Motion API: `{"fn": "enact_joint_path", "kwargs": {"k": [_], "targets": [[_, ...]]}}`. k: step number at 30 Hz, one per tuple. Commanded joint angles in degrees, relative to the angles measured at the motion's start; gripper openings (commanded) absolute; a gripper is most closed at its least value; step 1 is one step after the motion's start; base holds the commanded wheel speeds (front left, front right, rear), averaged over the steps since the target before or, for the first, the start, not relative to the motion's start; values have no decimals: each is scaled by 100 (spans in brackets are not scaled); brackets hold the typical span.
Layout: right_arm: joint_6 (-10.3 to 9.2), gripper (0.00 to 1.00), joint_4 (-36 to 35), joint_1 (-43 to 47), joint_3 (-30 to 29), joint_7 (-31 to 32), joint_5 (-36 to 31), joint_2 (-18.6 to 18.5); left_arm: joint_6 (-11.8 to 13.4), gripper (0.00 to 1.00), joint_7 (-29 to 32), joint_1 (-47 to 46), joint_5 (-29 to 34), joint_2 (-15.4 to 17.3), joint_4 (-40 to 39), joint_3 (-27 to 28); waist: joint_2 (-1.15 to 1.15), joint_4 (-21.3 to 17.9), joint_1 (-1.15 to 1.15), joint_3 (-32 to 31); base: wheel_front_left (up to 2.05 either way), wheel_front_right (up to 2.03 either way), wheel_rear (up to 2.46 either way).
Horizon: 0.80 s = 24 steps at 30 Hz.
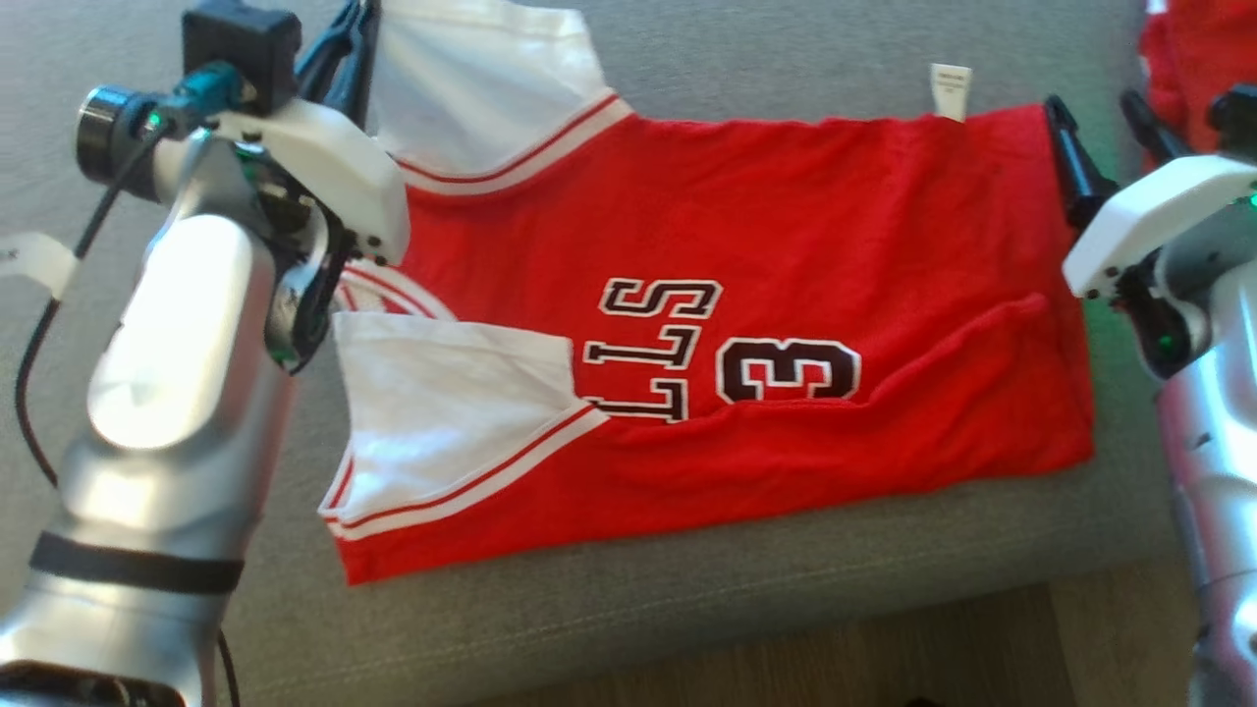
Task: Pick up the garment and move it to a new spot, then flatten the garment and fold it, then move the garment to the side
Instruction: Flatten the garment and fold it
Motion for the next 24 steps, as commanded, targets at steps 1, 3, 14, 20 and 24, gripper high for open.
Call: {"fn": "enact_joint_path", "kwargs": {"k": [1,3,14,20,24], "targets": [[-2,100,-36,-207,72,27,-8,-80,50,0,-67,-110,21,145,-274,154,0,94,0,1,0,0,0],[-2,100,216,-324,154,84,-43,-145,80,0,-71,-29,12,131,-387,131,0,130,0,18,0,0,0],[-2,100,1224,-831,396,110,-38,-316,156,0,13,129,-3,192,-708,59,0,177,0,101,0,0,0],[-2,100,1631,-1074,536,-60,-11,-361,163,0,90,109,8,254,-833,11,0,176,0,182,0,0,0],[-2,100,1852,-1189,661,-182,4,-360,170,0,129,93,1,278,-893,-13,0,193,0,219,0,0,0]]}}
